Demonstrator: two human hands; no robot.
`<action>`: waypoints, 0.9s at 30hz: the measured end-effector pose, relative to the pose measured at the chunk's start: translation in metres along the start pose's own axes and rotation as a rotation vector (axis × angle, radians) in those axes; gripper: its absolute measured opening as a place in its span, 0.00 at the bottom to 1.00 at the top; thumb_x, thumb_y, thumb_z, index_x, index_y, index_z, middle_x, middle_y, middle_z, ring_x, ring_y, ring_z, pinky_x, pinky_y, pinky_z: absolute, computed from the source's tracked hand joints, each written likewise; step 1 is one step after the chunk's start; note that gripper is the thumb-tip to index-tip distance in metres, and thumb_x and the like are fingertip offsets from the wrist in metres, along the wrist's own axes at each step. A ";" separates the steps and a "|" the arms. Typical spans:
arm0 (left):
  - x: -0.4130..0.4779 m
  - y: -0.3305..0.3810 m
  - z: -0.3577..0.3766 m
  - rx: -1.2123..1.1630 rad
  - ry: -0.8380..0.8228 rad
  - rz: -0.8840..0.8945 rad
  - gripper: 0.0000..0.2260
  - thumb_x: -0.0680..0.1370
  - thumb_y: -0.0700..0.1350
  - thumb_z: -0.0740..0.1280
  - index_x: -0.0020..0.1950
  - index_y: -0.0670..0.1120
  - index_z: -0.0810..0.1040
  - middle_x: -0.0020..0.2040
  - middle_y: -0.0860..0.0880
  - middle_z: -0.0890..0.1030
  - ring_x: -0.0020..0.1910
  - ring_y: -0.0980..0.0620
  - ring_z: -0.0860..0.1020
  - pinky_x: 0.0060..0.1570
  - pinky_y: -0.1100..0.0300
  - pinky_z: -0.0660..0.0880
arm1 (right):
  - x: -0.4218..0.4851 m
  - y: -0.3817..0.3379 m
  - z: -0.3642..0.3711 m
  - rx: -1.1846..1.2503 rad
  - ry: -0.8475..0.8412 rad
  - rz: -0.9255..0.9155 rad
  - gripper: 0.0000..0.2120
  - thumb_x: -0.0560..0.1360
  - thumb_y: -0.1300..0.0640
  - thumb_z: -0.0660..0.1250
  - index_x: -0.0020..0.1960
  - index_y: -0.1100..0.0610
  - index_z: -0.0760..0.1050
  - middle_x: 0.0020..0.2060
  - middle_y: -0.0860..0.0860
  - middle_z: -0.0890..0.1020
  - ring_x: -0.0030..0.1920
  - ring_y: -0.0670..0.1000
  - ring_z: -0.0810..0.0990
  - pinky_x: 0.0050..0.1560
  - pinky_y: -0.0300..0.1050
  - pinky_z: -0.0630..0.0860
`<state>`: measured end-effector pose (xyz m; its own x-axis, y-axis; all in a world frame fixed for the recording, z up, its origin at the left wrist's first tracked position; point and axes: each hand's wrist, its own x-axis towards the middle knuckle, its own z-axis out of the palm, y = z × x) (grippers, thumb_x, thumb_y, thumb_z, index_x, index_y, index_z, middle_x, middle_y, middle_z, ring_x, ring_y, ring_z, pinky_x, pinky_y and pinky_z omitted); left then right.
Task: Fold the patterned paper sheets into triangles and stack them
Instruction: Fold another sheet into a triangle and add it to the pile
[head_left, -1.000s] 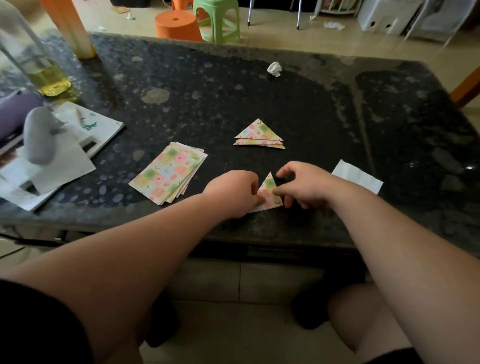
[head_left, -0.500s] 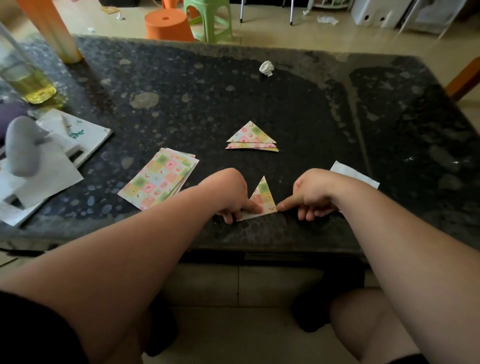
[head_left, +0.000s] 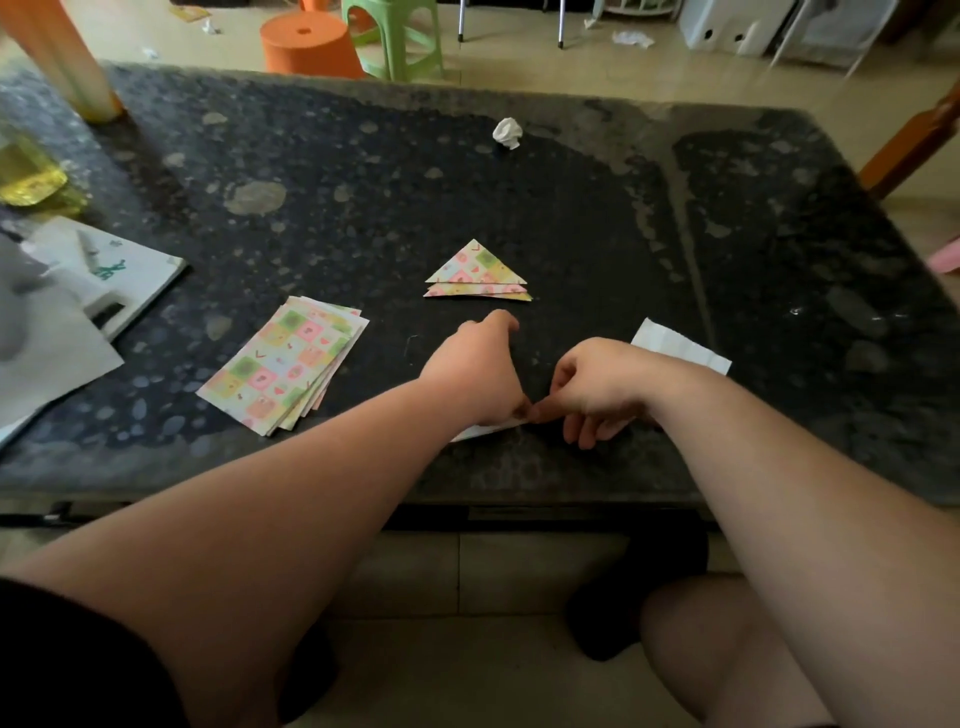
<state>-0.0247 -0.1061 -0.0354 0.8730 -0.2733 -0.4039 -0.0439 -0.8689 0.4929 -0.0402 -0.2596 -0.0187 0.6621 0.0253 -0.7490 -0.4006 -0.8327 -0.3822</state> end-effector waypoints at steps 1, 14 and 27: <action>0.000 0.001 -0.001 0.001 0.004 -0.016 0.48 0.65 0.51 0.83 0.79 0.54 0.60 0.71 0.47 0.70 0.63 0.45 0.76 0.47 0.55 0.74 | 0.000 0.000 -0.001 -0.005 -0.005 0.000 0.16 0.75 0.45 0.76 0.51 0.56 0.79 0.37 0.53 0.88 0.36 0.51 0.87 0.39 0.43 0.81; 0.001 -0.001 -0.006 -0.032 -0.057 -0.128 0.28 0.72 0.42 0.79 0.70 0.50 0.74 0.52 0.49 0.81 0.37 0.50 0.84 0.32 0.56 0.81 | 0.000 -0.004 0.004 0.015 0.021 -0.049 0.14 0.75 0.48 0.77 0.52 0.56 0.78 0.37 0.54 0.88 0.36 0.52 0.87 0.38 0.44 0.82; 0.003 -0.005 -0.011 0.039 0.075 -0.162 0.15 0.75 0.54 0.75 0.51 0.45 0.75 0.41 0.50 0.78 0.38 0.52 0.76 0.31 0.58 0.69 | -0.001 -0.003 -0.003 0.073 0.058 -0.038 0.12 0.75 0.50 0.77 0.53 0.55 0.79 0.36 0.53 0.88 0.32 0.49 0.86 0.33 0.40 0.79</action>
<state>-0.0165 -0.0978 -0.0308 0.9037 -0.0981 -0.4167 0.0829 -0.9149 0.3952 -0.0380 -0.2585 -0.0154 0.7123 0.0220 -0.7016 -0.4182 -0.7894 -0.4494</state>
